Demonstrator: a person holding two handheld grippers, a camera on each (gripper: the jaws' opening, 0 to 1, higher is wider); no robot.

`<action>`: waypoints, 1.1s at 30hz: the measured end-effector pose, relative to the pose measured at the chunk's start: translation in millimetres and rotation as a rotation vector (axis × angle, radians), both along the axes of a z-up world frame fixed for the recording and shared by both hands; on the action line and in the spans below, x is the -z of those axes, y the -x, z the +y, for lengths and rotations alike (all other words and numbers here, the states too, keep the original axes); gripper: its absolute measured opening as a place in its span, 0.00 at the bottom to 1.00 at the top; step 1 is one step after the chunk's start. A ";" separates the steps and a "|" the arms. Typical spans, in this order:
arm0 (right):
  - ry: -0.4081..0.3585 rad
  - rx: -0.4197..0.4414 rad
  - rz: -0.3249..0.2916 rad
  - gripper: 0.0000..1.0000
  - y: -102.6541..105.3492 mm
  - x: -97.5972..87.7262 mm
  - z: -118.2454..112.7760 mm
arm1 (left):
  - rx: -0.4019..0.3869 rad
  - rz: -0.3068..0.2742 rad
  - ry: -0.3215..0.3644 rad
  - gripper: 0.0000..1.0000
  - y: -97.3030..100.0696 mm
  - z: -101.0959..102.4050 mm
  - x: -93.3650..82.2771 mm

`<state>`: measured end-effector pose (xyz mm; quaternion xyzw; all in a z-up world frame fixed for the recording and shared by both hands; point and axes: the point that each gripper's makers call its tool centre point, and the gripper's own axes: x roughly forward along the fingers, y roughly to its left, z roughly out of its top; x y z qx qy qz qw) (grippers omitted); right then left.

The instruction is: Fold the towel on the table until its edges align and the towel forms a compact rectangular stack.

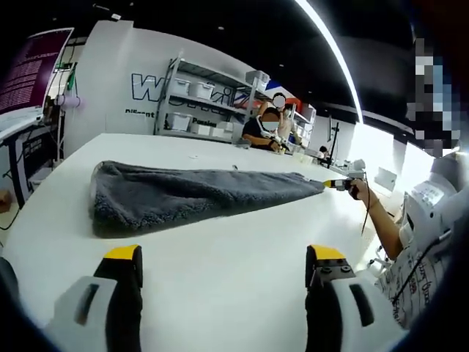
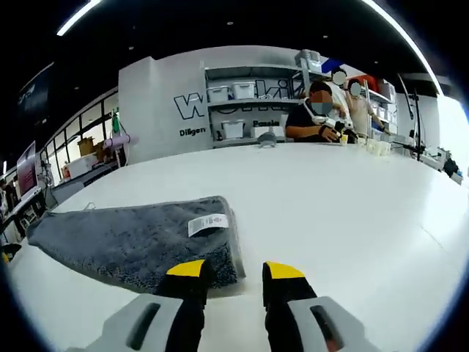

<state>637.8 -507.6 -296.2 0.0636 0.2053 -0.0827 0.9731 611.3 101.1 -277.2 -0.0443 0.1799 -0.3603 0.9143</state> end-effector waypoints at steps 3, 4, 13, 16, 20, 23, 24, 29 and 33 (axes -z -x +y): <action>0.010 -0.007 0.020 0.30 -1.2 4.2 0.1 | -0.006 -0.001 0.005 0.97 -0.5 2.6 -0.2; 0.010 -0.008 0.024 0.30 -1.1 5.6 0.2 | -0.009 0.000 0.007 0.97 -0.7 4.0 0.2; 0.003 -0.066 0.048 0.18 -0.7 16.3 8.2 | -0.035 0.009 0.014 0.96 3.7 14.3 3.3; 0.003 -0.084 0.044 0.13 -0.8 16.4 9.4 | -0.039 0.010 0.015 0.95 5.2 15.0 3.9; -0.002 -0.087 0.035 0.11 1.3 16.2 3.5 | -0.039 0.012 0.015 0.95 7.0 15.3 4.8; -0.008 -0.080 0.031 0.11 3.4 15.9 -1.6 | -0.041 0.015 0.014 0.95 8.0 15.5 5.3; -0.009 -0.079 0.030 0.11 3.7 15.8 -2.3 | -0.042 0.016 0.012 0.94 8.3 15.9 5.4; -0.004 -0.067 0.030 0.11 5.3 15.3 -10.8 | -0.050 0.022 0.013 0.94 7.2 18.1 6.2; 0.009 -0.059 0.038 0.11 7.1 14.8 -17.9 | -0.051 0.028 0.010 0.93 6.7 19.2 7.4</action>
